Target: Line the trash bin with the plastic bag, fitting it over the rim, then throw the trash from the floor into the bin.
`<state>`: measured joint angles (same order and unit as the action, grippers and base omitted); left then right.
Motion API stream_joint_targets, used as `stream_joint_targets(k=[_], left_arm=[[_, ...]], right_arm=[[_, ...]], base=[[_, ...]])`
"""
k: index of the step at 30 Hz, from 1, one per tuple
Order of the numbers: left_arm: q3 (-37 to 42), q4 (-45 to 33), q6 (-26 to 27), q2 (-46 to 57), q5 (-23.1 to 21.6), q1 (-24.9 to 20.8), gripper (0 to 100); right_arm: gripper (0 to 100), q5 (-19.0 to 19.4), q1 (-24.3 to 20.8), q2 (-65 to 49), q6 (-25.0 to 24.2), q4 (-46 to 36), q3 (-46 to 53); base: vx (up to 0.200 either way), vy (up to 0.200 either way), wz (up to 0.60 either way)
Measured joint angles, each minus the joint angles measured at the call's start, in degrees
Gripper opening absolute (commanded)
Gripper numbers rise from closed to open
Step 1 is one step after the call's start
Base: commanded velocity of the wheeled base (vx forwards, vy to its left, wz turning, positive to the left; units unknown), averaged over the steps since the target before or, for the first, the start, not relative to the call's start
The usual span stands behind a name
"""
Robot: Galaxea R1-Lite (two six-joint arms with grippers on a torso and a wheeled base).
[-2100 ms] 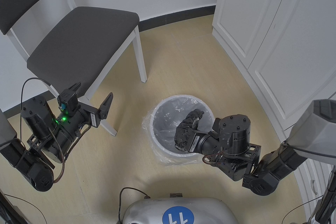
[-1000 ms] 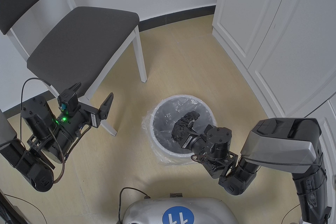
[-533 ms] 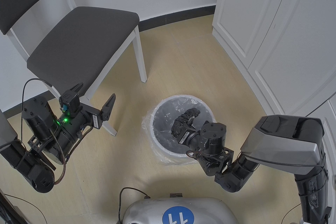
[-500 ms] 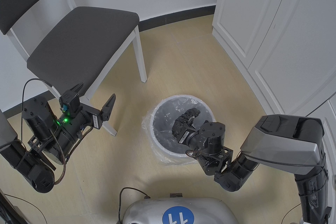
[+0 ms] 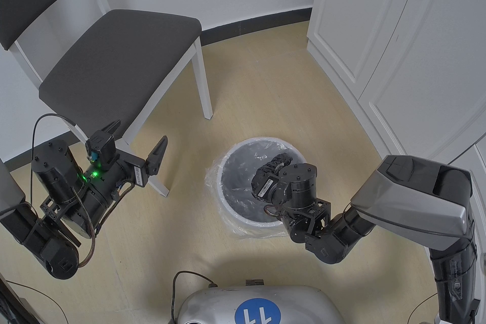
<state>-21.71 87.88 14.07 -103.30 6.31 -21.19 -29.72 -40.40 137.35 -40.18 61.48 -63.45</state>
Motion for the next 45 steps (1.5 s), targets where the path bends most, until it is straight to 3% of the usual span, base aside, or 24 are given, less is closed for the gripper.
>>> stream_joint_targets(k=[37,38,45], left_arm=[[0.1,0.1,1.0,0.0,0.0,0.1,100],[0.2,0.0,1.2,-0.1,0.0,0.2,100],[0.2,0.1,1.3,-0.1,0.0,0.3,100]], right_arm=[[0,-0.1,2.0,5.9,-2.4,-0.2,-5.7],[100,-0.1,2.0,5.8,-2.3,-0.2,-5.6],[100,-0.9,2.0,5.5,-2.0,-0.1,-5.6]], base=[[0.0,0.0,0.0],[0.0,0.0,0.0],[0.0,0.0,0.0]])
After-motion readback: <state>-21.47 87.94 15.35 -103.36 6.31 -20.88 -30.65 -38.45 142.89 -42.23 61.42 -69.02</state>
